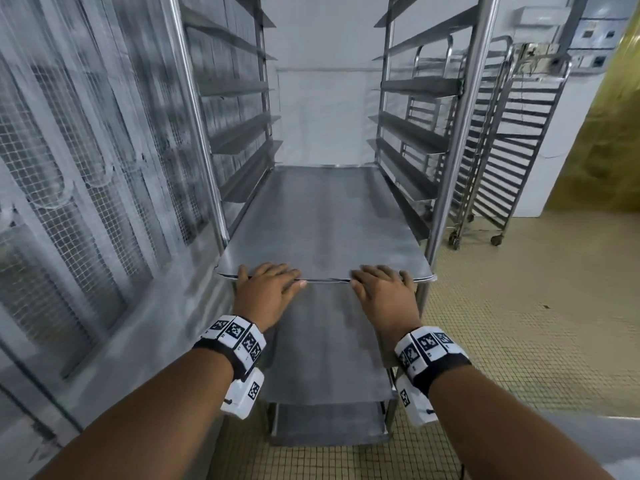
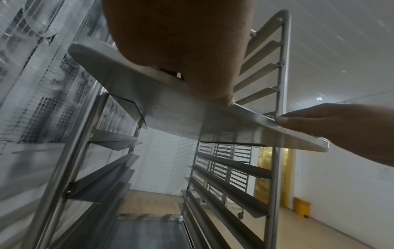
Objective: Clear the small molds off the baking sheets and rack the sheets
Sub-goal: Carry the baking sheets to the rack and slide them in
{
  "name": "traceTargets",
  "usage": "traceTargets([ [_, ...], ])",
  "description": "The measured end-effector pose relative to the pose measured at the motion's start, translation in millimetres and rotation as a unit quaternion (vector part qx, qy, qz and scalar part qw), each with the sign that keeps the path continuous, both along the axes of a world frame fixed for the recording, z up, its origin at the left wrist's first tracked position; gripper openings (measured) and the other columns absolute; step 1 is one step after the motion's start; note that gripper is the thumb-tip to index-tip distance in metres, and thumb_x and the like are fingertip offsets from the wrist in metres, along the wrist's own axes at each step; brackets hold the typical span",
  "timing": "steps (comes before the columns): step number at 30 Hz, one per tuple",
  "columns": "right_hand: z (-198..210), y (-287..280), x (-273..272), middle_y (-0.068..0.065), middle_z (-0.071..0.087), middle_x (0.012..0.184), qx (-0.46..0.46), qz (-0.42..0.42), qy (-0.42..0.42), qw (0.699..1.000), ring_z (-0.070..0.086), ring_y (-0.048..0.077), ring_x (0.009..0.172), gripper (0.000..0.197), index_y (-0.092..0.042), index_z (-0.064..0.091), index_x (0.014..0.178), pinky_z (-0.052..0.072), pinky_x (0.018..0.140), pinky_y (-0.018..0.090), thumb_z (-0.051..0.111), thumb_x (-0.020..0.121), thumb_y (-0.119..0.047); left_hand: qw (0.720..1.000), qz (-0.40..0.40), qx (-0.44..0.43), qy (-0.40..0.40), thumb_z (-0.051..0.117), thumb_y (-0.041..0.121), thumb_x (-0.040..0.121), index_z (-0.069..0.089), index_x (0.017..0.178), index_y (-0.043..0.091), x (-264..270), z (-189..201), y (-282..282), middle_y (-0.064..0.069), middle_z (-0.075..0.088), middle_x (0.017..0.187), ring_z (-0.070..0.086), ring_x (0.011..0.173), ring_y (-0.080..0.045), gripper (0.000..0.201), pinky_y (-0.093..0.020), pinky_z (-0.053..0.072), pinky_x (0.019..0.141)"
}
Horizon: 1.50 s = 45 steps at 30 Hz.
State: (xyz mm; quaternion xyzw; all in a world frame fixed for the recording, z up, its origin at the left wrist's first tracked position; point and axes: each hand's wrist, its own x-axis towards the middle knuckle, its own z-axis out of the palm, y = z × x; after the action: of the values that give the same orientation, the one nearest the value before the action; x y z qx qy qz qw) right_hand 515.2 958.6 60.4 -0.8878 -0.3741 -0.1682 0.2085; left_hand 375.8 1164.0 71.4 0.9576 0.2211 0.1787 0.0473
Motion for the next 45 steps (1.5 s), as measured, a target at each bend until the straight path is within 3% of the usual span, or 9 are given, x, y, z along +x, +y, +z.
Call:
traceTargets([
  [15, 1.9, 70.7, 116.3, -0.012, 0.059, 0.139, 0.008, 0.023, 0.019, 1.000, 0.046, 0.019, 0.134, 0.060, -0.040, 0.065, 0.126, 0.024, 0.108, 0.047, 0.020, 0.093, -0.061, 0.998, 0.024, -0.039, -0.050, 0.011, 0.076, 0.083, 0.063, 0.128, 0.043, 106.0, -3.4, 63.4, 0.014, 0.053, 0.146, 0.038, 0.139, -0.018, 0.076, -0.055, 0.013, 0.116],
  [20, 5.1, 85.4, 132.7, -0.015, 0.053, 0.145, -0.011, 0.010, 0.040, 0.999, 0.039, 0.015, 0.139, 0.037, -0.043, 0.061, 0.130, 0.016, 0.111, 0.041, 0.039, 0.101, -0.052, 0.998, 0.017, -0.033, -0.048, 0.009, 0.075, 0.084, 0.060, 0.130, 0.043, 121.4, -3.6, 79.0, 0.014, 0.050, 0.148, 0.036, 0.141, -0.017, 0.077, -0.055, 0.013, 0.116],
  [25, 8.1, 93.1, 137.5, -0.014, 0.051, 0.147, -0.020, -0.003, 0.044, 0.999, 0.037, 0.017, 0.140, 0.038, -0.041, 0.058, 0.133, 0.014, 0.116, 0.045, 0.037, 0.103, -0.050, 0.999, -0.003, -0.024, -0.024, 0.011, 0.070, 0.090, 0.056, 0.134, 0.043, 129.4, 1.1, 86.9, 0.013, 0.047, 0.151, 0.032, 0.143, -0.018, 0.069, -0.056, 0.012, 0.116],
  [29, 10.2, 93.6, 129.4, -0.009, 0.037, 0.158, -0.037, -0.014, 0.063, 0.997, 0.021, 0.024, 0.150, 0.042, -0.039, 0.048, 0.143, 0.004, 0.121, 0.050, 0.031, 0.105, -0.047, 1.000, -0.008, -0.002, 0.001, 0.025, 0.052, 0.104, 0.046, 0.143, 0.037, 129.2, 3.0, 87.5, 0.009, 0.041, 0.155, 0.029, 0.144, -0.021, 0.047, -0.059, 0.005, 0.118],
  [33, 2.2, 77.4, 114.4, -0.004, 0.020, 0.165, -0.025, -0.021, 0.079, 0.996, 0.003, 0.025, 0.154, 0.051, -0.033, 0.033, 0.155, 0.004, 0.123, 0.050, 0.037, 0.105, -0.042, 0.999, -0.024, 0.043, -0.004, 0.033, 0.058, 0.097, 0.049, 0.139, 0.025, 132.0, -10.0, 80.8, -0.004, 0.046, 0.147, 0.036, 0.138, -0.030, 0.056, -0.070, 0.005, 0.113],
  [36, -5.3, 58.4, 98.3, 0.001, 0.038, 0.158, 0.027, -0.030, 0.100, 0.994, 0.020, 0.030, 0.151, 0.042, -0.026, 0.053, 0.142, 0.022, 0.120, 0.050, 0.045, 0.102, -0.036, 0.993, -0.089, 0.066, -0.041, 0.039, 0.057, 0.088, 0.055, 0.137, 0.016, 139.6, -24.9, 58.6, -0.011, 0.054, 0.140, 0.045, 0.133, -0.036, 0.066, -0.070, 0.014, 0.113],
  [39, -12.1, 26.4, 79.2, 0.003, 0.071, 0.114, 0.062, -0.059, 0.090, 0.992, 0.059, 0.032, 0.117, 0.028, -0.021, 0.072, 0.110, 0.049, 0.095, 0.044, 0.051, 0.096, -0.035, 0.983, -0.147, 0.034, -0.106, 0.047, 0.047, 0.090, 0.053, 0.141, 0.018, 149.4, -37.4, 22.0, -0.018, 0.046, 0.150, 0.035, 0.142, -0.040, 0.059, -0.069, 0.012, 0.113],
  [41, -16.0, -6.3, 65.3, 0.001, 0.072, 0.096, 0.063, -0.108, 0.107, 0.986, 0.062, 0.028, 0.098, 0.025, -0.021, 0.072, 0.100, 0.051, 0.082, 0.042, 0.051, 0.097, -0.035, 0.974, -0.187, 0.000, -0.126, 0.050, 0.042, 0.092, 0.052, 0.142, 0.019, 158.2, -47.2, -6.1, -0.016, 0.044, 0.153, 0.030, 0.146, -0.040, 0.055, -0.069, 0.011, 0.113],
  [45, -34.6, -92.0, 39.9, -0.002, 0.074, 0.099, 0.066, -0.225, 0.165, 0.958, 0.061, 0.023, 0.097, 0.028, -0.023, 0.072, 0.105, 0.050, 0.083, 0.040, 0.049, 0.101, -0.039, 0.939, -0.310, -0.093, -0.113, 0.046, 0.038, 0.092, 0.065, 0.124, 0.014, 170.5, -62.1, -83.5, -0.007, 0.068, 0.123, 0.056, 0.122, -0.034, 0.044, -0.068, 0.034, 0.105],
])
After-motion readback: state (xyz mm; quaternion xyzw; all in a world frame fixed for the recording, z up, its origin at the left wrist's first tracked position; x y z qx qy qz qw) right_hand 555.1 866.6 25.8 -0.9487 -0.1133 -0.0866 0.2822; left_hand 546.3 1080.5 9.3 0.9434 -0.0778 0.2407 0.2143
